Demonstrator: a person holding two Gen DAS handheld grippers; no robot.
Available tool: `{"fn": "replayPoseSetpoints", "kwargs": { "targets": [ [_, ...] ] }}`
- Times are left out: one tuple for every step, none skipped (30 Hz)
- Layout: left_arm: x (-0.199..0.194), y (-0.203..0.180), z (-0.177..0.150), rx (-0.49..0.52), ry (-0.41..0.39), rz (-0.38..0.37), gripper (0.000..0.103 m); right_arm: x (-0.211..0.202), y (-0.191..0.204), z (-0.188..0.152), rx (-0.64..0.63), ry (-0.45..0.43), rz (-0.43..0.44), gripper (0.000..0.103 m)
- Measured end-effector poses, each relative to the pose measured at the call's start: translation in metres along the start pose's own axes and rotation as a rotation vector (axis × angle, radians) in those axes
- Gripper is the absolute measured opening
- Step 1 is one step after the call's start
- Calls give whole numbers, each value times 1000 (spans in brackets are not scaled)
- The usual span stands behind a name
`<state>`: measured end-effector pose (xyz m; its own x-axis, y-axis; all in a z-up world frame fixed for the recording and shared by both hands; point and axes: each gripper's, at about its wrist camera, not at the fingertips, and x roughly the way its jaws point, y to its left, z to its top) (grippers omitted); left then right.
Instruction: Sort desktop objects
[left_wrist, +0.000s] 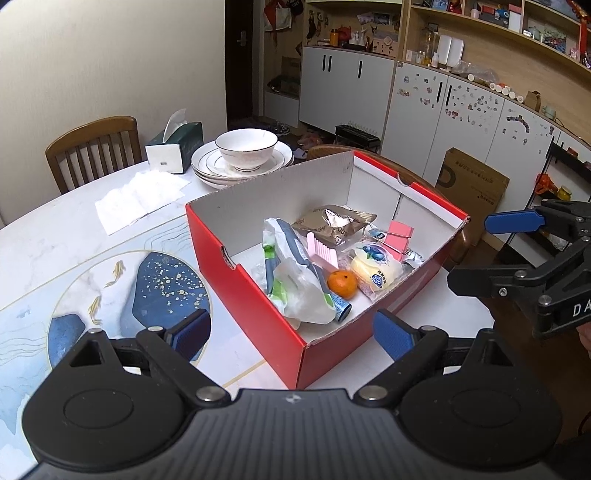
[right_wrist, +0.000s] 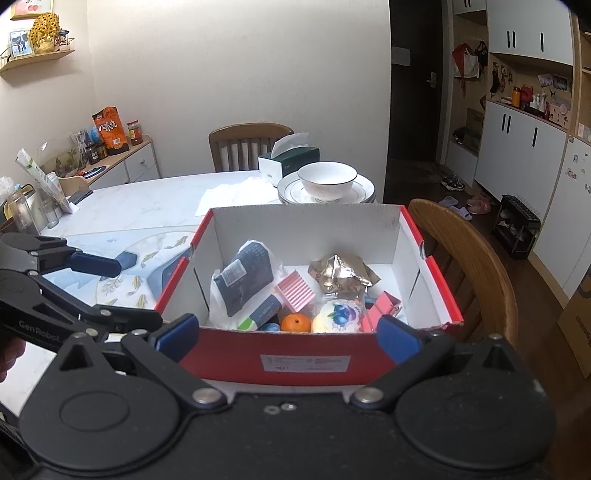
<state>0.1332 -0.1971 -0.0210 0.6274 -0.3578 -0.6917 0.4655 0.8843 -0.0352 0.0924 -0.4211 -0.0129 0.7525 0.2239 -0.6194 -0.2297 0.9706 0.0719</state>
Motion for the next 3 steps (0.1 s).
{"fn": "replayPoseSetpoints", "kwargs": {
  "targets": [
    [-2, 1, 0, -2, -5, -1, 95, 0, 1, 1, -1, -3, 0, 103],
    [-4, 3, -1, -4, -11, 3, 95, 0, 2, 1, -2, -5, 0, 103],
    [-6, 6, -1, -5, -19, 11, 95, 0, 4, 2, -4, -8, 2, 103]
  ]
}}
